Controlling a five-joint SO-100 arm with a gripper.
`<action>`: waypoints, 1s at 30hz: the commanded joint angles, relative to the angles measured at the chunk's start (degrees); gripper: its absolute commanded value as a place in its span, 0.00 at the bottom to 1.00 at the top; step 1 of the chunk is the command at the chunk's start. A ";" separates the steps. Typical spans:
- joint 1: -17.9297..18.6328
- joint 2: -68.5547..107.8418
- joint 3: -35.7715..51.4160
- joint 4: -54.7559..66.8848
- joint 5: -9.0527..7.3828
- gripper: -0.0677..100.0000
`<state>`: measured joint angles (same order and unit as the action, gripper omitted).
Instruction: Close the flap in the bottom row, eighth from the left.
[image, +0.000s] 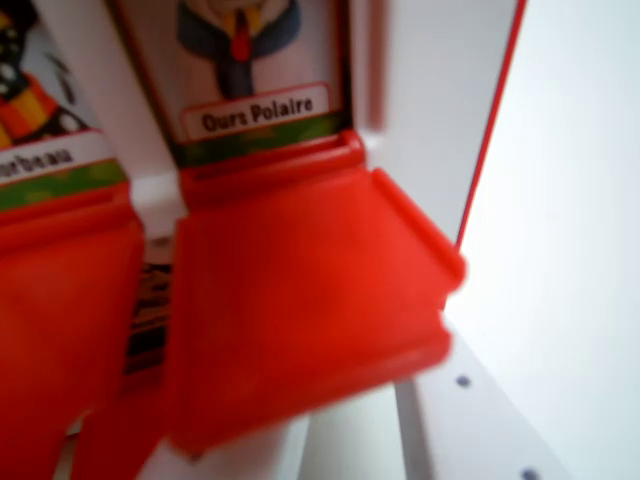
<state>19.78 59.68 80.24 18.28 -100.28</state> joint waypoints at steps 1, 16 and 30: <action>-0.44 3.43 -6.68 2.64 0.70 0.00; 0.00 36.39 14.06 10.90 0.88 0.00; -9.14 95.71 33.66 44.21 0.70 0.00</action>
<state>13.01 140.89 115.22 54.32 -99.23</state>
